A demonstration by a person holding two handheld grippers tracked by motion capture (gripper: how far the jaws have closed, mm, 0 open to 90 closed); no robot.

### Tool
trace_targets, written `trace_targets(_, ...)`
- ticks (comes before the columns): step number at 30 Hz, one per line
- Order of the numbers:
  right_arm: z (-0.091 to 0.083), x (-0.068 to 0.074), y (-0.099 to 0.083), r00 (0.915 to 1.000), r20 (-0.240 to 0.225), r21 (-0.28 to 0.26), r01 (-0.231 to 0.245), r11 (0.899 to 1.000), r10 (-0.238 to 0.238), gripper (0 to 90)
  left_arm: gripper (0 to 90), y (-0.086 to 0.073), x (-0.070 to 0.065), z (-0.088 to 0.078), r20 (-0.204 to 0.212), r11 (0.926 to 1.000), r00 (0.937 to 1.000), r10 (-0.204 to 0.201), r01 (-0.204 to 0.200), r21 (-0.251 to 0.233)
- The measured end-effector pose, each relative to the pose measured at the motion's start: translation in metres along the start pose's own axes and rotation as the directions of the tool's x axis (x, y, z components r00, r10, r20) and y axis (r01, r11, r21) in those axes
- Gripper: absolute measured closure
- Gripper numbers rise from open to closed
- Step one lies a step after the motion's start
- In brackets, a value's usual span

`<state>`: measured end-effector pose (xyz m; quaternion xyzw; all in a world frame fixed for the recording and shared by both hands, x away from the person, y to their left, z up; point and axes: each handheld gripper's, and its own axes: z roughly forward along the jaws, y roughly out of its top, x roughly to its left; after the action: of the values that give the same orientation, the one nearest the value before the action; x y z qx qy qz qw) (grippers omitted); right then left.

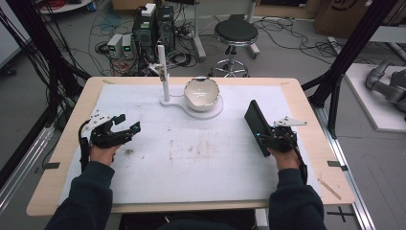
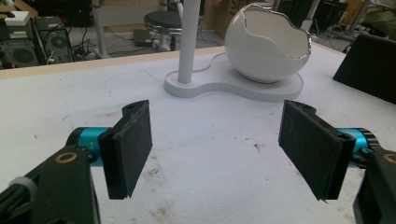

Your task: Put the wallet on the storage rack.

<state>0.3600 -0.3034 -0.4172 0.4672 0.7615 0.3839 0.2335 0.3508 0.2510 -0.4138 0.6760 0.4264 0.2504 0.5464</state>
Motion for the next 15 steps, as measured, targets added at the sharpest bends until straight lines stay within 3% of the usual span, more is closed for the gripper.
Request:
trace_targets(6,0.005,-0.004,-0.014,0.998,-0.053,0.079,0.039,0.996,-0.035,48.4,25.8,0.0,0.0,0.0,-0.001,1.0,1.0,0.003,-0.003,0.001)
trace_targets(8,0.003,-0.004,-0.017,0.9975,-0.059,0.083,0.044,0.996,-0.039,53.4,25.7,0.0,-0.001,0.0,0.0,1.0,1.0,0.004,-0.004,0.002)
trace_targets(9,0.001,-0.005,-0.017,0.9974,-0.055,0.081,0.052,0.995,-0.048,61.5,25.7,0.0,-0.001,0.0,-0.002,1.0,1.0,0.004,-0.004,0.001)
trace_targets(11,-0.008,-0.007,-0.013,0.9973,-0.043,0.047,0.062,0.997,-0.06,72.1,25.8,0.0,0.0,0.0,-0.001,1.0,1.0,0.007,-0.007,0.004)
trace_targets(15,-0.026,-0.004,-0.003,0.9968,-0.026,-0.095,0.073,0.993,-0.076,72.6,25.8,0.0,0.0,0.0,-0.002,1.0,1.0,0.006,-0.006,0.002)
